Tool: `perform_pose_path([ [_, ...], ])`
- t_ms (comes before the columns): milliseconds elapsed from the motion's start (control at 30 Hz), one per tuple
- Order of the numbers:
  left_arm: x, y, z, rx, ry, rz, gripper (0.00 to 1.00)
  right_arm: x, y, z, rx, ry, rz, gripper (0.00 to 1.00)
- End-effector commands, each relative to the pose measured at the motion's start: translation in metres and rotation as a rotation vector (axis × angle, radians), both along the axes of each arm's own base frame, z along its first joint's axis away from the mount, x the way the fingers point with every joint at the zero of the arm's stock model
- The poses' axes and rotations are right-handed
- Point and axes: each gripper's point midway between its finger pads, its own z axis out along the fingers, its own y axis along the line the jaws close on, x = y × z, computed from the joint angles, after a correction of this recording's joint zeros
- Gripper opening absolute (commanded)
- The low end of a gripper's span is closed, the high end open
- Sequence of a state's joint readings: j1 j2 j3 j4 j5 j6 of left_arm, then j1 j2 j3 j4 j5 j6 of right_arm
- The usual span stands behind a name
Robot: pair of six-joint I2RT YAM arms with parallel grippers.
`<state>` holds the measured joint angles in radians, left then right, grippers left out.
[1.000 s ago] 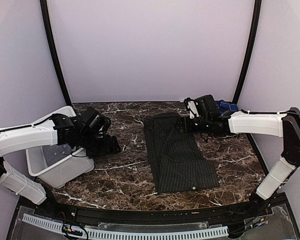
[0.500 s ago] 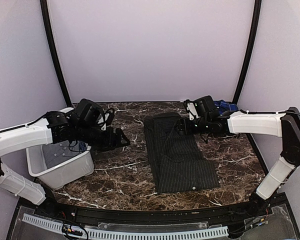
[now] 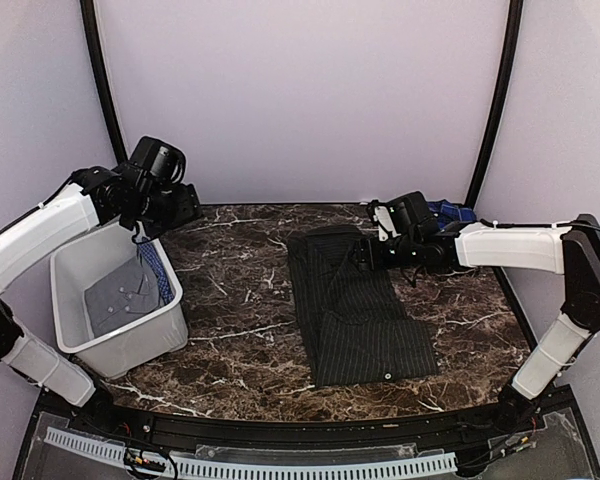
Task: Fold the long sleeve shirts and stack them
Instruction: Move the bin to the corner of the board.
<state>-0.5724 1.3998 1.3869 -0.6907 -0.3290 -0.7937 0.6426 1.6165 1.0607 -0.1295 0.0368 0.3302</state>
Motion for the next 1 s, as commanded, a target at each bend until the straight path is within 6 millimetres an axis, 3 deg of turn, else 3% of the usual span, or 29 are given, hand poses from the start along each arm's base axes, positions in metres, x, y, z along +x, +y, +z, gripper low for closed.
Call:
perform_pose_path([
  [0, 0.022, 0.072, -0.004, 0.170, 0.010, 0.186, 0.73, -0.002, 0.008, 0.019, 0.030, -0.026, 0.033, 0.80],
  [133, 0.047, 0.108, -0.028, 0.262, 0.079, 0.259, 0.69, -0.004, 0.010, 0.022, 0.037, -0.027, 0.041, 0.81],
  [300, 0.069, 0.129, -0.065, 0.305, 0.175, 0.252, 0.59, -0.008, 0.005, 0.024, 0.031, -0.034, 0.039, 0.81],
  [467, 0.077, 0.128, -0.082, 0.352, 0.222, 0.177, 0.41, -0.011, -0.001, 0.022, 0.018, -0.036, 0.028, 0.81],
  [667, 0.081, 0.123, -0.086, 0.399, 0.232, 0.081, 0.03, -0.012, -0.003, 0.024, 0.026, -0.040, 0.019, 0.81],
  [867, 0.080, 0.120, -0.080, 0.458, 0.224, -0.029, 0.00, -0.013, -0.005, 0.025, 0.026, -0.046, 0.012, 0.81],
  [967, 0.070, 0.118, -0.088, 0.459, 0.239, -0.073, 0.00, -0.013, -0.006, 0.025, 0.030, -0.047, 0.005, 0.81],
])
